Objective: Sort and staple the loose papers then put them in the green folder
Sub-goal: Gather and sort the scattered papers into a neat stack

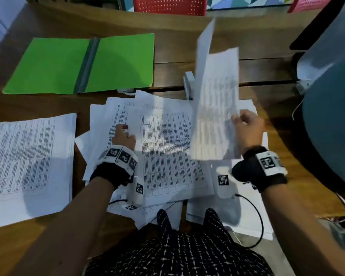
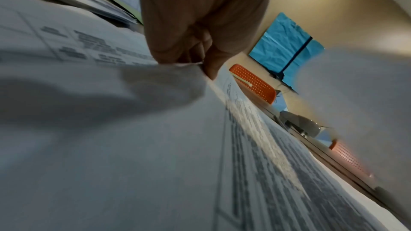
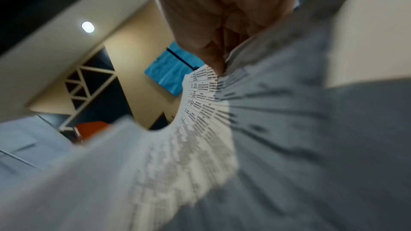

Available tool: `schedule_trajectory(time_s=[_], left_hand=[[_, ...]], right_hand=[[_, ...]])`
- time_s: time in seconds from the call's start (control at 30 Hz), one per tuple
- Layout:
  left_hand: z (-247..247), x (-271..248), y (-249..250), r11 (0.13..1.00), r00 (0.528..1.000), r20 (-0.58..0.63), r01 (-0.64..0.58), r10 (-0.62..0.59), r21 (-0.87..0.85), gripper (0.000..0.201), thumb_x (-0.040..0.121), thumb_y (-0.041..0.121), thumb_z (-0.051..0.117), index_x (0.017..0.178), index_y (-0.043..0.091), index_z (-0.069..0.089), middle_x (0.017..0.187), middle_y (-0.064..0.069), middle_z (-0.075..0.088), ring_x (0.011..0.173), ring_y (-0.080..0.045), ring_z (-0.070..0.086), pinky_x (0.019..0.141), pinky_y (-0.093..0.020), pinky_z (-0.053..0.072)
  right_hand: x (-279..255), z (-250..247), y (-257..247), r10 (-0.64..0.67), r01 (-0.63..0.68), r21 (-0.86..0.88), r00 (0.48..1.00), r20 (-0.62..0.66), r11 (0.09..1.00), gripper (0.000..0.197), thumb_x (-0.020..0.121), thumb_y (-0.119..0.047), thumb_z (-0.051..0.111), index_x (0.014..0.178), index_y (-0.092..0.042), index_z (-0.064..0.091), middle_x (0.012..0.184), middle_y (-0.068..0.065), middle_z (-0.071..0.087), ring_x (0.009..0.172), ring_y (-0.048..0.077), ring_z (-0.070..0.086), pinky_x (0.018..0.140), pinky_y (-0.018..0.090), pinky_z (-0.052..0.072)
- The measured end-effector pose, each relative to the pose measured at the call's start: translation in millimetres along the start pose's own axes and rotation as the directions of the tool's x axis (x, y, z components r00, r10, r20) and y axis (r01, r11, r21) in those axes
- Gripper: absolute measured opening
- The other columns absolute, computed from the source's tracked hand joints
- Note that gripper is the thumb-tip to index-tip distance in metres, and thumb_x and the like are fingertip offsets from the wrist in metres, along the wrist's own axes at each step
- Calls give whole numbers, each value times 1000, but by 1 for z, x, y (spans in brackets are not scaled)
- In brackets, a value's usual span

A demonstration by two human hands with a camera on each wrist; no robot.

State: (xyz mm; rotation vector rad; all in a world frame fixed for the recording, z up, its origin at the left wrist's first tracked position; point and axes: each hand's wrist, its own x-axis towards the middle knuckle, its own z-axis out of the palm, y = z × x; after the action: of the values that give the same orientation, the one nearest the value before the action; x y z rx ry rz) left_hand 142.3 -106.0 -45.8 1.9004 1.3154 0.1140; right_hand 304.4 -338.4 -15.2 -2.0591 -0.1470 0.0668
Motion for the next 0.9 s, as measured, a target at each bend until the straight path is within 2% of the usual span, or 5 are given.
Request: schedule_trajectory(time_s=[0.1,0.23,0.4,0.63,0.9], left_hand=[[-11,11,-9,998,999,-29,-21,23,62,12,90,9,50,91,3,60,101,-25,60,104,-39,57,81,-33,40],[-6,10,-16,998,999,-41,30,-27,63,34,92,13,49,59,8,45,89,-27,52,83,-33,50,72,-32,36],[7,0,-13,996,998,4,-56,55,74,30,97,10,41,106,-11,59,110,-35,58,106,-41,56,85,-39,43],[-35,21,-33,898,968,-92,253,-235,360,99,70,54,70,139,-1,25,148,-21,21,137,-36,20,109,-51,26],[-25,21,-21,945,946,35,320,-323,68,82,82,21,69,143,-1,19,149,-20,31,135,-33,36,111,-39,30]], right_hand=[[-20,23,18,73,-29,-266,985,157,964,16,85,-8,55,76,5,60,75,21,57,76,25,54,69,33,39],[-49,50,10,220,-105,-352,927,304,930,13,88,-6,53,98,1,57,111,26,63,95,32,58,78,33,42],[-59,69,-9,347,-309,-158,843,412,938,61,84,-1,60,135,-7,27,132,22,48,109,30,52,89,32,43],[-37,28,14,240,-108,-437,936,258,893,20,84,-4,58,99,8,62,105,30,65,98,39,61,73,32,40],[-58,51,19,270,-136,-324,867,418,936,9,83,-6,60,92,-6,61,88,15,63,84,26,58,75,32,45]])
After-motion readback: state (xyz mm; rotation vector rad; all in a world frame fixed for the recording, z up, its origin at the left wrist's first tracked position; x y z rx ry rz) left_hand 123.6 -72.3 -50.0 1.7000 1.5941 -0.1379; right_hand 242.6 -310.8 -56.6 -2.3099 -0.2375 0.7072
